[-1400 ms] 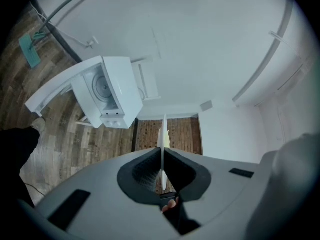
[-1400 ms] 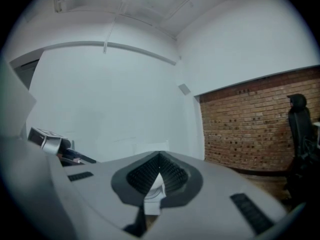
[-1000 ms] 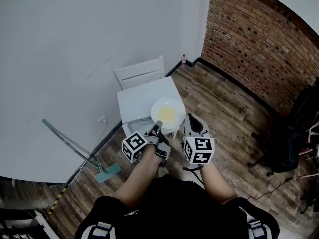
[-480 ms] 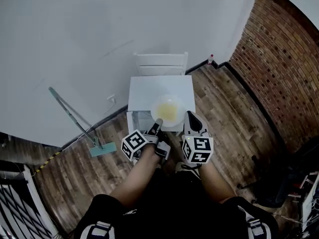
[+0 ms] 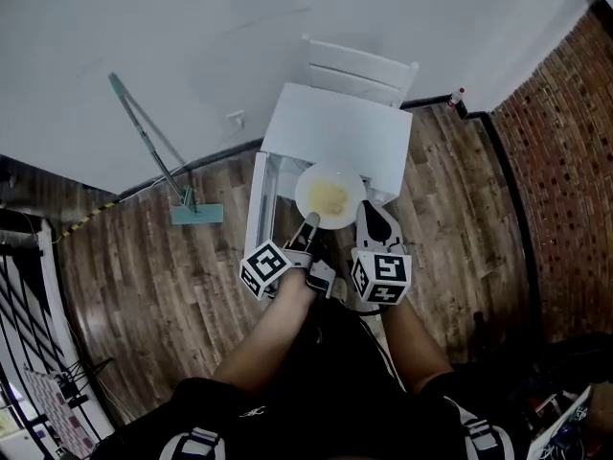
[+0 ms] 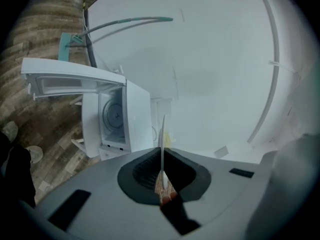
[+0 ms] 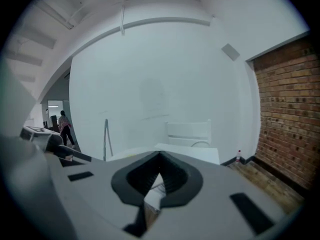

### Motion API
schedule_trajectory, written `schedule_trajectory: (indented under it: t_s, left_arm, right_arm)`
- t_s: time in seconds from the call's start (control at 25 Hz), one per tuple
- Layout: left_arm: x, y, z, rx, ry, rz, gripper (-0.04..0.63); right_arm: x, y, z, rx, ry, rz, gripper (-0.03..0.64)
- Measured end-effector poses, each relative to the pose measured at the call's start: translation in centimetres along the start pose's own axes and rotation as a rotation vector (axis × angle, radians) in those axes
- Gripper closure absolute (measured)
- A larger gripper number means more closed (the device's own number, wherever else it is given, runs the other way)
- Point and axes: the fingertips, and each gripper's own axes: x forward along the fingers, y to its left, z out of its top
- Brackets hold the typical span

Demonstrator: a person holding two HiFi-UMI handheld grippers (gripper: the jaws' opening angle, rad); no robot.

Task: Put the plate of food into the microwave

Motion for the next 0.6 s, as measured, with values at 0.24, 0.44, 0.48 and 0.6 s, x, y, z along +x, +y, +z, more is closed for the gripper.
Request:
schedule_trajectory:
  t_s: [0.24, 0.44, 0.48, 0.6]
  left_arm:
    - [0.2, 6.6, 0.2, -0.018, -0.04, 0.007, 0.581]
    - [2.3, 13.4, 0.3, -0.024, -0.035, -0.005, 0.581]
    - [3.0, 14.9, 0.2, -0.02, -0.03, -0.01, 0.581]
    - [5.8, 19.8, 0.7, -0.01, -0.03, -0.029, 0.581]
  right_arm:
    - [0.6, 0.5, -5.5, -0.025, 0.009, -0.008, 0.606]
    - [2.5, 0.2, -12.0, -0.018, -0.017, -0.023, 0.605]
    - [3.1, -0.2, -13.3, -0.006, -0.03, -0.029, 0.606]
    - [5.5, -2.1, -17.4, -0.002, -0.075, -0.048, 0.606]
